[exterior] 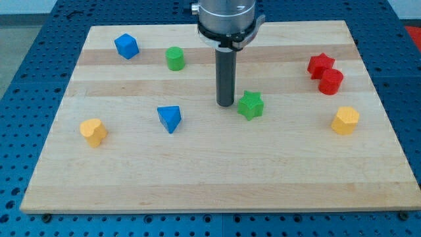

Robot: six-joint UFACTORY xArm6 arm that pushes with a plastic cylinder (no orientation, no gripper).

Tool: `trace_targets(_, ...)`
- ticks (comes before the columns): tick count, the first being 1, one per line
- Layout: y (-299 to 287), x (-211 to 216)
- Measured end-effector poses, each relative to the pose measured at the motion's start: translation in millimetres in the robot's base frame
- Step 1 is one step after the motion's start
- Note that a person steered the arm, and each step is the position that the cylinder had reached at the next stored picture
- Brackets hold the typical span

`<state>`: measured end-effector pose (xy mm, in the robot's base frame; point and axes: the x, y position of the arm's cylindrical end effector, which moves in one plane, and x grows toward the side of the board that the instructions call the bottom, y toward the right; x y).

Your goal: Move the green star towards the red circle

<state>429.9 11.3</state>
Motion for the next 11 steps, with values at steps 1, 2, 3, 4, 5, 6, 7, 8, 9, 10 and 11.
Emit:
trace_targets(1, 31, 2)
trace_targets(2, 46, 2)
trace_targets(3, 30, 3)
trace_targets(4, 9, 14)
trace_targets(5, 5, 27)
trace_targets(6, 30, 29)
trace_targets(7, 76, 29)
trace_targets(8, 117, 26)
trace_targets(9, 131, 27)
trace_targets(10, 105, 21)
trace_targets(11, 93, -15)
